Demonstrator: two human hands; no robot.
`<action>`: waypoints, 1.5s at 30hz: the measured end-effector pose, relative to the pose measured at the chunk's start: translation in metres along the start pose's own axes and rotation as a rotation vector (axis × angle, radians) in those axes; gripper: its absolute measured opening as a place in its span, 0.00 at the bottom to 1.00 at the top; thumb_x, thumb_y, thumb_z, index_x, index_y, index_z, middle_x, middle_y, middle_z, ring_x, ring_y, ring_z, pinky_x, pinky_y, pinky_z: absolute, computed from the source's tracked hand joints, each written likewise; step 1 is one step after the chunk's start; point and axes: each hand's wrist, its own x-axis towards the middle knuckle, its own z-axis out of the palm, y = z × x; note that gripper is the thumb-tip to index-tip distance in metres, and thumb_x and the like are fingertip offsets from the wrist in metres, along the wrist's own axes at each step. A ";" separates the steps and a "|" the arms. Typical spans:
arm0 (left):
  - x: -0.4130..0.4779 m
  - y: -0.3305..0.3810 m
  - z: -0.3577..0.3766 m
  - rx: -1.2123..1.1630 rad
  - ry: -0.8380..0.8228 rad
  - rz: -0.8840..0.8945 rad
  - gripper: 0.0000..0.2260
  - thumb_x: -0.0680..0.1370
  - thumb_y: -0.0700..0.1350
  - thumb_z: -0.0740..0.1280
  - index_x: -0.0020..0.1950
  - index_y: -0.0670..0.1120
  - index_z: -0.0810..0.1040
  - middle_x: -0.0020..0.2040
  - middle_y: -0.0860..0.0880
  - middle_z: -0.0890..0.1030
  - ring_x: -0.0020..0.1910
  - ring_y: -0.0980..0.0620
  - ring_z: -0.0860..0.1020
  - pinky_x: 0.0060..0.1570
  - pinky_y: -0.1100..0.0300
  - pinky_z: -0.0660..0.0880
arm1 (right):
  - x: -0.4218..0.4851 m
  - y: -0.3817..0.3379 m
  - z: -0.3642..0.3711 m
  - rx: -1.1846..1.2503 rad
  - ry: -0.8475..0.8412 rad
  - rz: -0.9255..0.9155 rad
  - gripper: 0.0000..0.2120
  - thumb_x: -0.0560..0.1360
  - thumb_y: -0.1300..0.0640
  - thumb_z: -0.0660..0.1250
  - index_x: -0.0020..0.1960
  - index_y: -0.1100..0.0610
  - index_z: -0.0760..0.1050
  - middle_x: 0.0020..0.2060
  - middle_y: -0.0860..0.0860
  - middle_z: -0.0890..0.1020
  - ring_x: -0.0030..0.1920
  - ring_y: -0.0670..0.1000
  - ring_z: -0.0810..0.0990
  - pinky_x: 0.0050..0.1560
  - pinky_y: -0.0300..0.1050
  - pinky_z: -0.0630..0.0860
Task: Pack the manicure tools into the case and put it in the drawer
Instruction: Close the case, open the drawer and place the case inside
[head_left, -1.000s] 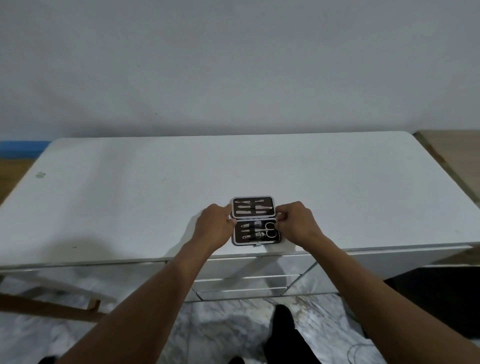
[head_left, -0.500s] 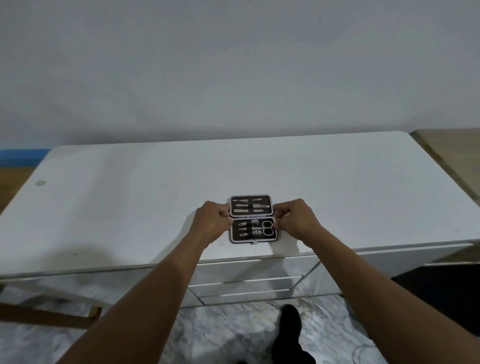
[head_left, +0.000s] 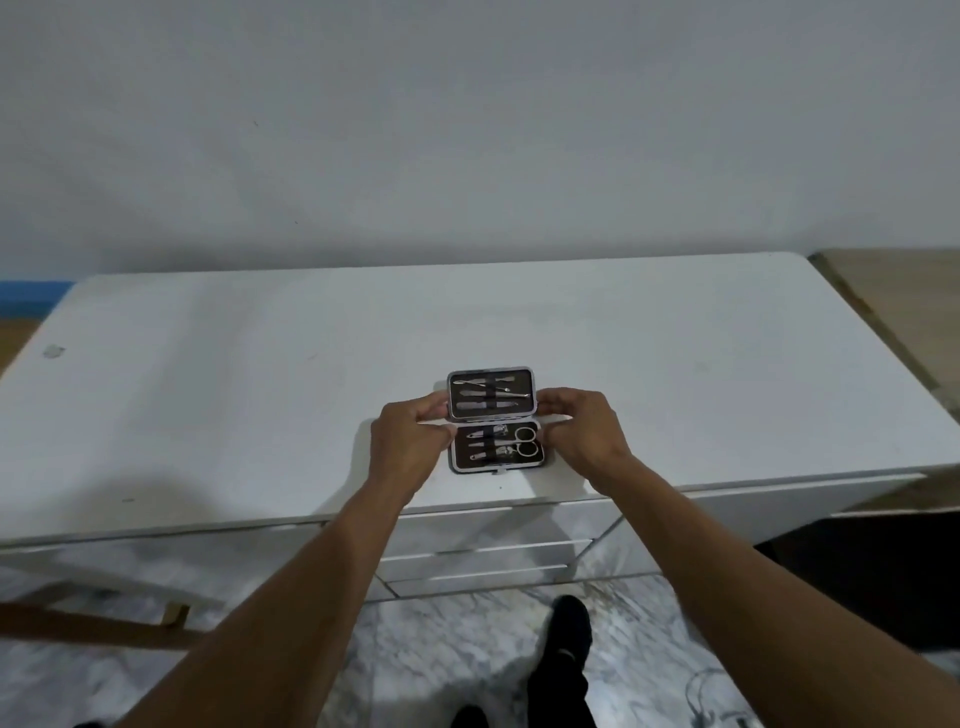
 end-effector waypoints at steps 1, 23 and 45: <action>-0.001 0.001 0.000 -0.008 0.001 0.000 0.22 0.70 0.33 0.72 0.61 0.49 0.82 0.50 0.53 0.85 0.48 0.56 0.83 0.56 0.56 0.79 | -0.001 0.001 0.001 0.017 0.008 0.009 0.16 0.66 0.68 0.71 0.50 0.52 0.82 0.44 0.48 0.85 0.44 0.47 0.83 0.49 0.40 0.79; -0.023 -0.004 0.006 -0.240 0.047 -0.085 0.22 0.63 0.71 0.70 0.32 0.53 0.83 0.43 0.42 0.86 0.50 0.42 0.84 0.58 0.42 0.78 | -0.012 -0.002 0.005 0.256 0.076 0.104 0.17 0.64 0.34 0.67 0.42 0.46 0.76 0.46 0.52 0.85 0.48 0.57 0.84 0.56 0.60 0.79; -0.050 -0.020 0.002 0.359 -0.018 0.370 0.16 0.75 0.38 0.73 0.61 0.37 0.80 0.62 0.42 0.80 0.60 0.46 0.79 0.62 0.61 0.71 | -0.053 0.013 0.005 -0.295 0.076 -0.245 0.11 0.74 0.61 0.69 0.55 0.60 0.81 0.50 0.55 0.85 0.51 0.54 0.83 0.56 0.45 0.78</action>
